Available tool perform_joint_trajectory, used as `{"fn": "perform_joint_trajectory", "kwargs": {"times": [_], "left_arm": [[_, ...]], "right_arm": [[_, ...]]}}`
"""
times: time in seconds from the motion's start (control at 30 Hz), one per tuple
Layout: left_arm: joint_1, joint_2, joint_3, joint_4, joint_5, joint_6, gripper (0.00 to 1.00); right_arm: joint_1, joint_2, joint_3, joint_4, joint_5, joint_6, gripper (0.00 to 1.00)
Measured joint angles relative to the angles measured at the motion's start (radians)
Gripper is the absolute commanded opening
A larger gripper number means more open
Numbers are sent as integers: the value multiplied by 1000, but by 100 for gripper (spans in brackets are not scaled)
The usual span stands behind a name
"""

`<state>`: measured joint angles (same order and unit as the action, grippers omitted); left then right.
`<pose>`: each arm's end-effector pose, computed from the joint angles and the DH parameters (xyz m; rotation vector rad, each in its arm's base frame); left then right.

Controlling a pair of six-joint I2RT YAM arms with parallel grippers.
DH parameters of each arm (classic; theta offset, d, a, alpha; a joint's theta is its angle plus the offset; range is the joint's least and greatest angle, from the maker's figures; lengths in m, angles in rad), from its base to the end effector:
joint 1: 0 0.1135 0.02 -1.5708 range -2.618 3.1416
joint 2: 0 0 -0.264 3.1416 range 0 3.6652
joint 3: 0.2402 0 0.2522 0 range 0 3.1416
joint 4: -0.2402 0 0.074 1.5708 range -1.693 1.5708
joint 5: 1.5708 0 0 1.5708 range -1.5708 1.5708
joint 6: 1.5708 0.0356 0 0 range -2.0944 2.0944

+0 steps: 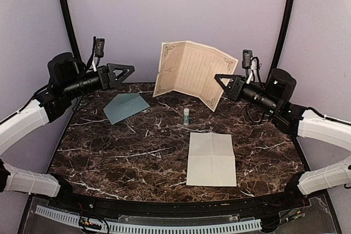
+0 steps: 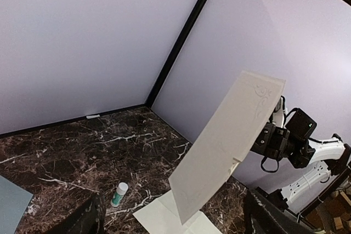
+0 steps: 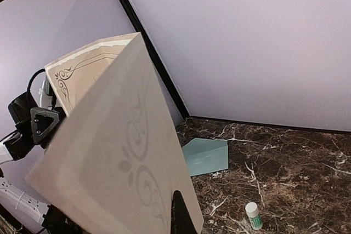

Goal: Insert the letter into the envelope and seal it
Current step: Fold the letter.

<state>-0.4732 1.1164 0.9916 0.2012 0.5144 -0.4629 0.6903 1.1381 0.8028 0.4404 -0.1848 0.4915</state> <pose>0.2229 -0.1338 0.3878 0.4487 1.5500 -1.1204 0.2031 0.1762 0.3407 -0.3140 1.5333 1.0835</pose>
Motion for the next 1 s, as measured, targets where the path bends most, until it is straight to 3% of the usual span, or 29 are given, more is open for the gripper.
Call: {"fn": "perform_joint_trajectory", "kwargs": {"times": [0.23, 0.63, 0.77, 1.0], "left_arm": [[118, -74, -11, -39, -31, 12, 93], [238, 93, -90, -16, 25, -18, 92], [201, 100, -82, -13, 72, 17, 92], [-19, 197, 23, -73, 108, 148, 91]], "right_arm": [[-6, -16, -2, -18, -19, -24, 0], [-6, -58, -4, -6, -116, -45, 0], [-6, -50, -4, 8, -130, -45, 0], [-6, 27, 22, 5, -146, -40, 0]]}}
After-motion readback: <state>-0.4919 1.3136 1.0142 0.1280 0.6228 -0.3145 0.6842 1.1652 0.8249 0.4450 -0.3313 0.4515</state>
